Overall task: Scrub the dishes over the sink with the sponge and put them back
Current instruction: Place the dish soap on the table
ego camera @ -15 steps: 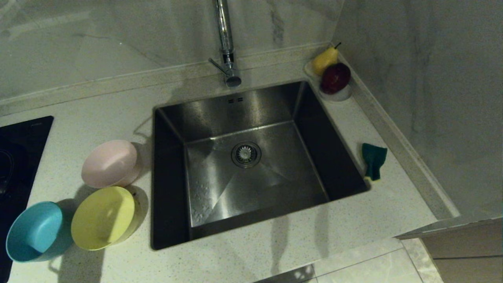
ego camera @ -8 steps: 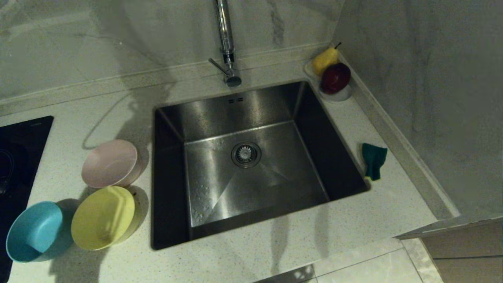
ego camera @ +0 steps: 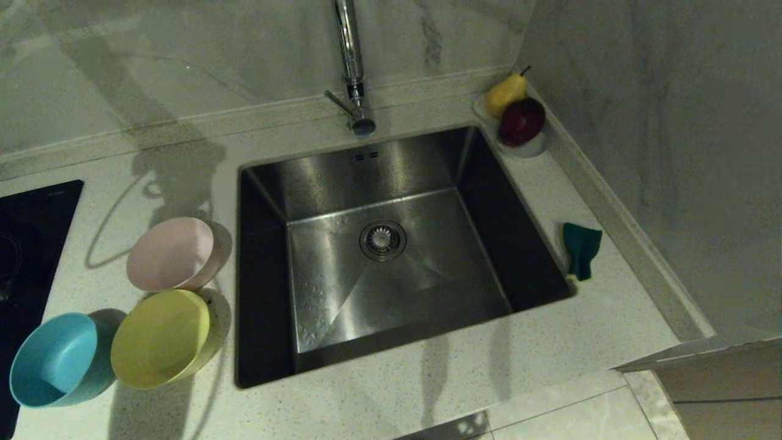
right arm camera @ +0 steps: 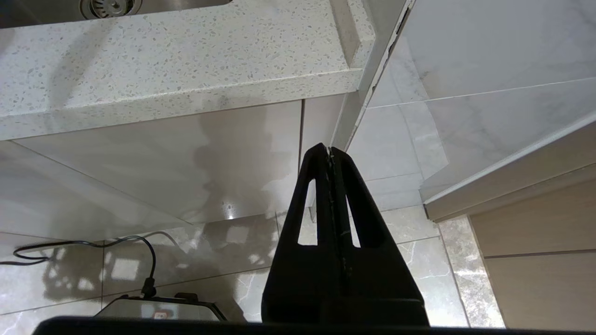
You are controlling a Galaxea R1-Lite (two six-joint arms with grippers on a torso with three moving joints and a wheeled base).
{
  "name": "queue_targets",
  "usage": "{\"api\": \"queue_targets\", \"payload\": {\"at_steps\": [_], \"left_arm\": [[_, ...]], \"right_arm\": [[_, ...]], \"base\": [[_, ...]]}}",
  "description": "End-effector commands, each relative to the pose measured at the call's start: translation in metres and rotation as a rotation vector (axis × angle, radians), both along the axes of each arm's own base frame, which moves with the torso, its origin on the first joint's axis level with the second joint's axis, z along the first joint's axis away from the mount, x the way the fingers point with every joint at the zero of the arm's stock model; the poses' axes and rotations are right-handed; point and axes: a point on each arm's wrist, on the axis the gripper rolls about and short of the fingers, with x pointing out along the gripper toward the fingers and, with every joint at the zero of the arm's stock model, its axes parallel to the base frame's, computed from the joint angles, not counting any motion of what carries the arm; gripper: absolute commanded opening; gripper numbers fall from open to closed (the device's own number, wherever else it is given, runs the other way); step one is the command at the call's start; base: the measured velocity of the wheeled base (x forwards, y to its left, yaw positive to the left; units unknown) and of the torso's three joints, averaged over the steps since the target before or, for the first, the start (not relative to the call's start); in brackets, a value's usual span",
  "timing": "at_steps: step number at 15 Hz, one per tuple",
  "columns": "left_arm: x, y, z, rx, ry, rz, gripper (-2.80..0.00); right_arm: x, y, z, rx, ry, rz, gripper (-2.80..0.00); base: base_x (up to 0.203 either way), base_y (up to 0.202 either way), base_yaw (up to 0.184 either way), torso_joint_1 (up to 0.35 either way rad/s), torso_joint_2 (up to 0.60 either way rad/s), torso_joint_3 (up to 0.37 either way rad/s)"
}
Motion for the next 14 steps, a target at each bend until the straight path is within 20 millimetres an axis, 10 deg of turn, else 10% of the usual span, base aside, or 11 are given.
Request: {"api": "queue_targets", "payload": {"at_steps": [1,14], "left_arm": [[0.026,0.015,-0.023,-0.024,0.014,0.058,-2.8],[0.178,0.067,-0.16,-0.099,0.017,0.254,-2.8]], "right_arm": [[0.0,0.0,0.0,-0.001,-0.001,-0.001,-2.8],[0.0,0.0,0.0,-0.001,0.001,0.001,-2.8]], "base": [[0.0,0.0,0.0,0.0,0.0,0.0],[0.0,0.0,0.0,0.0,0.0,0.0]]}}
